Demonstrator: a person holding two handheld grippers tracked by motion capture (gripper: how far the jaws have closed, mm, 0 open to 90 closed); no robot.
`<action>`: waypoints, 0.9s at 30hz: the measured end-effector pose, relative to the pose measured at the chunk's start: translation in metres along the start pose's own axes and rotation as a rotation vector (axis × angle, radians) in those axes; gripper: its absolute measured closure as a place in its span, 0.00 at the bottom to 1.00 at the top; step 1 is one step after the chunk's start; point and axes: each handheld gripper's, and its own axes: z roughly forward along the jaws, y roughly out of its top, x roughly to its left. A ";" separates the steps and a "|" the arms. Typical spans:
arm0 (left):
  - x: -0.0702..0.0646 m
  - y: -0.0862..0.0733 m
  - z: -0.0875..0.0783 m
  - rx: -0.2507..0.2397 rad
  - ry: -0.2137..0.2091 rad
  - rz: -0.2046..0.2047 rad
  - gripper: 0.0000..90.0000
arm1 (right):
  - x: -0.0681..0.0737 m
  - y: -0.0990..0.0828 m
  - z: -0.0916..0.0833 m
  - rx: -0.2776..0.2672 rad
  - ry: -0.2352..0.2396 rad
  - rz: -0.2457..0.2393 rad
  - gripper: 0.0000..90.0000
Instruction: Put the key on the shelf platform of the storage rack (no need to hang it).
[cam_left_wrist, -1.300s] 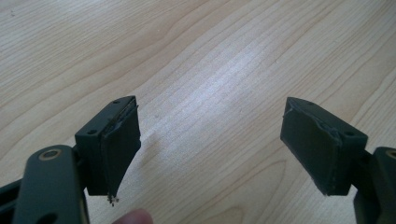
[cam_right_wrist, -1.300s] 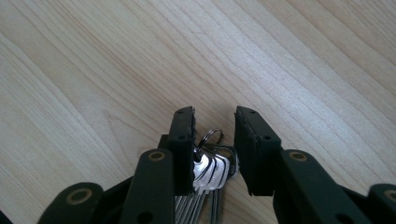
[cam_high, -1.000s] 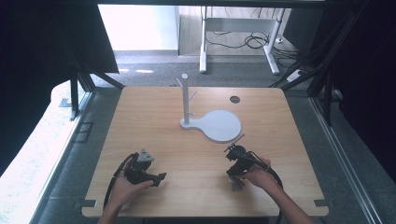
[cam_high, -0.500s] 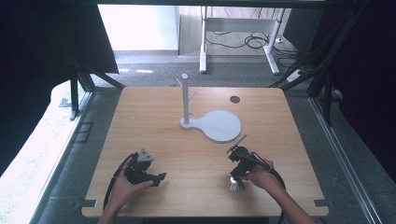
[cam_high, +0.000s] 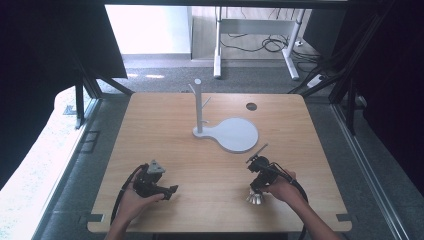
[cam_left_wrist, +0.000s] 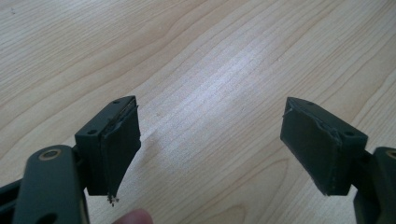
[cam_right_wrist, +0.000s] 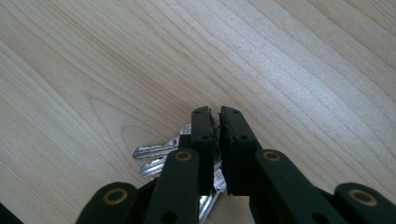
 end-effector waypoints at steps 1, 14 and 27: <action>0.000 0.000 0.000 0.000 0.000 0.000 0.23 | 0.000 0.001 0.000 0.000 0.001 -0.009 0.97; 0.001 0.000 0.001 0.006 -0.002 0.003 0.23 | -0.004 -0.001 -0.010 -0.026 0.038 -0.010 1.00; 0.000 -0.001 0.002 0.009 -0.001 -0.002 0.22 | -0.012 0.001 -0.005 0.001 -0.009 -0.105 0.83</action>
